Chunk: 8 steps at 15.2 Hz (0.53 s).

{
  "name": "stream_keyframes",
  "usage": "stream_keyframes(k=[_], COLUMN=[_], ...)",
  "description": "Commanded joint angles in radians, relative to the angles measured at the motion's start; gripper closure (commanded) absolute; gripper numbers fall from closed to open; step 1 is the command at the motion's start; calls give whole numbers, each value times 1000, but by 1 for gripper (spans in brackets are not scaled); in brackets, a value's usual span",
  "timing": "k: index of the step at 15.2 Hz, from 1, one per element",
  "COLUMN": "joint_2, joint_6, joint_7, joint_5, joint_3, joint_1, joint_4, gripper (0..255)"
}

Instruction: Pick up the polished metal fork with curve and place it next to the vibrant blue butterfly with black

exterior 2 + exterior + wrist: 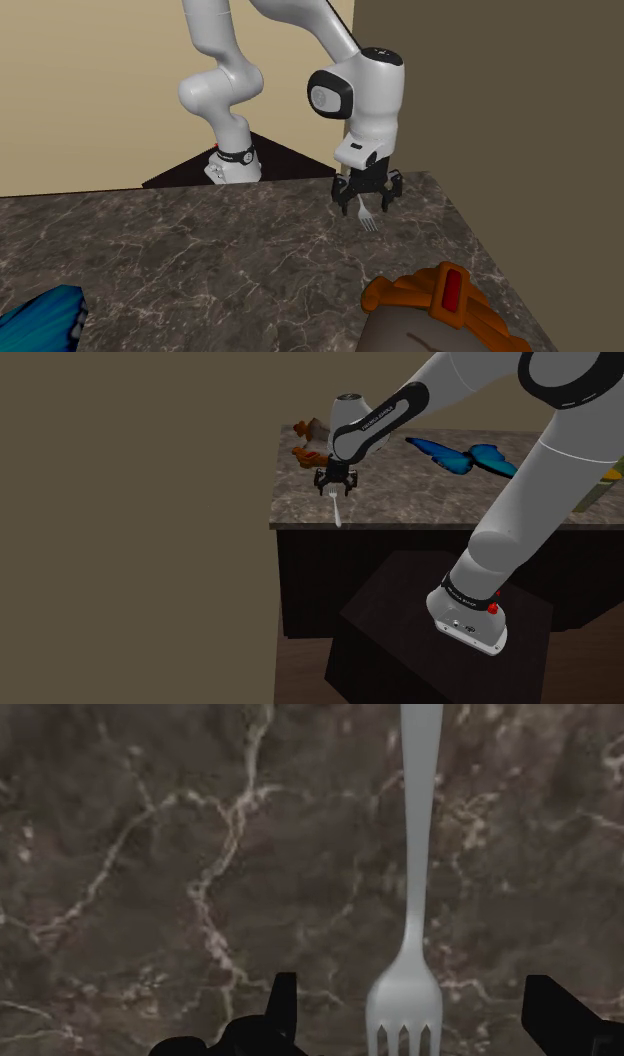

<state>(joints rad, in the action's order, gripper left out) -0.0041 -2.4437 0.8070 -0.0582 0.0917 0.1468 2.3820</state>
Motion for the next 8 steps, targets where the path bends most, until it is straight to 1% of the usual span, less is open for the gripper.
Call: stream_keyframes(k=[1,5,6,8], joint_2=[1,1,1,1], joint_6=[-1,-1,-1,-1], joint_7=[0,0,0,0], joint_5=[0,0,0,0], joint_3=[0,0,0,0], joint_1=[0,0,0,0], joint_4=[0,0,0,0], gripper=[0,0,255,255])
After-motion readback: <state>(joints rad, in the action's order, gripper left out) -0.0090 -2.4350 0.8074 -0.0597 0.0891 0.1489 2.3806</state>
